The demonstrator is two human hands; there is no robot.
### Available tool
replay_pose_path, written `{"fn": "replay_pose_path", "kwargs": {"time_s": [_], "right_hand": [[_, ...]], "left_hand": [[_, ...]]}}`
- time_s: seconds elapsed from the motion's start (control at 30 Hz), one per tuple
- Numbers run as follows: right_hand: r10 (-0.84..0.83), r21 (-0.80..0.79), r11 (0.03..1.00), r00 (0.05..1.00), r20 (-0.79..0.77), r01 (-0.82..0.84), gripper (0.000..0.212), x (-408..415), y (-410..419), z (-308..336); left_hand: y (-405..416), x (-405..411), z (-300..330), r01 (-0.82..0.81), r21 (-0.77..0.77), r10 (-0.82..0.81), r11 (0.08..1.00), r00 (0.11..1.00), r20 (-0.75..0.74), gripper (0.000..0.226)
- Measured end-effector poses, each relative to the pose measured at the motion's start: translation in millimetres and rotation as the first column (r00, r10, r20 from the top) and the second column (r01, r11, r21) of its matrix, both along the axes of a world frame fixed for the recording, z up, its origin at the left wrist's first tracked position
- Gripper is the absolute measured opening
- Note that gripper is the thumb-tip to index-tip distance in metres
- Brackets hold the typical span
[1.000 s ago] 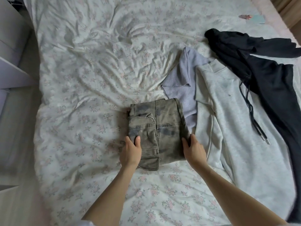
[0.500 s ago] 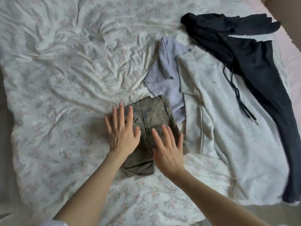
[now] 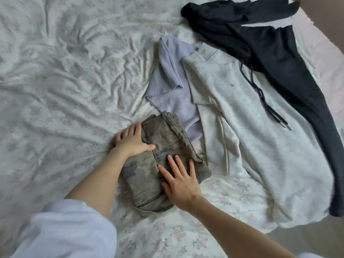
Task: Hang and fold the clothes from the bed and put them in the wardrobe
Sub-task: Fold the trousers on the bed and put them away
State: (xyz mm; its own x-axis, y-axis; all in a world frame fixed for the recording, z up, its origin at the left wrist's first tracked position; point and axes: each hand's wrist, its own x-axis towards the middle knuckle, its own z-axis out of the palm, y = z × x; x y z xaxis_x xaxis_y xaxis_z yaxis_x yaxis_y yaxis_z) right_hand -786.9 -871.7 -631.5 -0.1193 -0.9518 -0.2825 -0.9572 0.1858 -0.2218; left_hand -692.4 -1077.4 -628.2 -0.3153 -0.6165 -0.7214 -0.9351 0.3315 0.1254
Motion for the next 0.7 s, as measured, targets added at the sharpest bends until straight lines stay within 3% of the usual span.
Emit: {"fn": "replay_pose_path", "kwargs": {"time_s": [0.07, 0.13, 0.17, 0.23, 0.27, 0.33, 0.43, 0.5, 0.57, 0.63, 0.7], "right_hand": [[-0.193, -0.12, 0.972, 0.976, 0.097, 0.204, 0.041, 2.5, 8.8, 13.7], [-0.484, -0.181, 0.824, 0.833, 0.269, 0.537, 0.028, 2.9, 22.0, 27.5], [-0.625, -0.107, 0.712, 0.695, 0.356, 0.694, 0.026, 1.6, 30.1, 31.5], [-0.829, 0.208, 0.43, 0.293, 0.477, 0.879, 0.04, 2.1, 38.8, 37.0], [-0.86, 0.359, 0.31, 0.099, 0.501, 0.88, 0.05, 3.9, 37.8, 38.0], [-0.816, 0.565, 0.2, -0.184, 0.549, 0.8, 0.064, 7.3, 28.3, 37.4], [-0.692, 0.713, 0.149, -0.443, 0.57, 0.685, 0.085, 10.9, 10.0, 30.7], [-0.648, 0.723, 0.129, -0.494, 0.579, 0.679, 0.087, 8.1, 3.6, 30.0], [-0.619, 0.675, 0.147, -0.465, 0.633, 0.723, 0.079, 5.3, 4.5, 35.6], [-0.605, 0.572, 0.202, -0.358, 0.711, 0.795, 0.075, 2.9, 6.6, 46.1], [-0.581, 0.415, 0.289, -0.187, 0.793, 0.863, 0.076, -4.0, 7.2, 59.1]], "left_hand": [[-10.6, -2.3, 7.6, -0.046, 0.047, 0.048, 0.998, 0.998, -0.038, 0.112], [-18.9, 0.5, 6.2, -0.077, 0.042, 0.08, 0.996, 0.995, -0.058, 0.117], [-20.9, 0.3, 8.2, -0.087, 0.045, 0.09, 0.995, 0.994, -0.068, 0.118], [-27.5, 1.9, 10.5, -0.161, 0.105, 0.173, 0.981, 0.978, -0.113, 0.12], [-29.9, 3.3, 12.0, -0.219, 0.143, 0.238, 0.965, 0.961, -0.14, 0.114], [-32.6, 6.4, 14.0, -0.284, 0.195, 0.319, 0.939, 0.929, -0.185, 0.095], [-21.9, 13.7, 17.9, -0.308, 0.217, 0.356, 0.926, 0.902, -0.243, 0.084], [-13.7, 18.1, 22.9, -0.33, 0.18, 0.368, 0.927, 0.895, -0.253, 0.082], [-10.7, 21.6, 32.5, -0.357, 0.158, 0.387, 0.921, 0.89, -0.242, 0.085], [-6.6, 26.6, 47.7, -0.399, 0.211, 0.444, 0.892, 0.86, -0.252, 0.094], [6.7, 37.4, 62.0, -0.462, 0.267, 0.529, 0.846, 0.789, -0.312, 0.083]]}}
